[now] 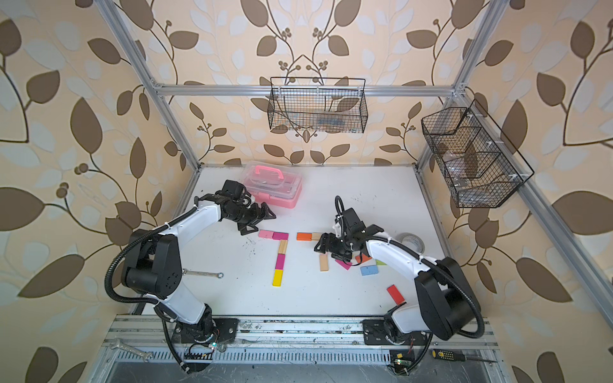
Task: Assemble the number 7 with building blocks
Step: Adjust the building block at the center of the board.
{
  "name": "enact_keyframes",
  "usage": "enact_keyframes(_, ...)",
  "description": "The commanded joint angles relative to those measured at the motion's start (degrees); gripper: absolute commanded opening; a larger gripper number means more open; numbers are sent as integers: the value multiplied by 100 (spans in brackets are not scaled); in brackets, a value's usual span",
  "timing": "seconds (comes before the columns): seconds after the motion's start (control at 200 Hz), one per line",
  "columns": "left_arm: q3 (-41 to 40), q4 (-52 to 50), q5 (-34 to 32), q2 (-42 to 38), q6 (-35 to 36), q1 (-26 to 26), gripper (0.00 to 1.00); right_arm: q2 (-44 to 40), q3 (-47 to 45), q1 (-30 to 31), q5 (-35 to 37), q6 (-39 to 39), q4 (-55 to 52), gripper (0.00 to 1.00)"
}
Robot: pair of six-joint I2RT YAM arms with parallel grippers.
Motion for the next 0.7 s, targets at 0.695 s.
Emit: enact_keyframes(0.695, -54, 4, 228, -154, -62, 46, 97, 473, -616, 1170, 488, 648, 804, 85)
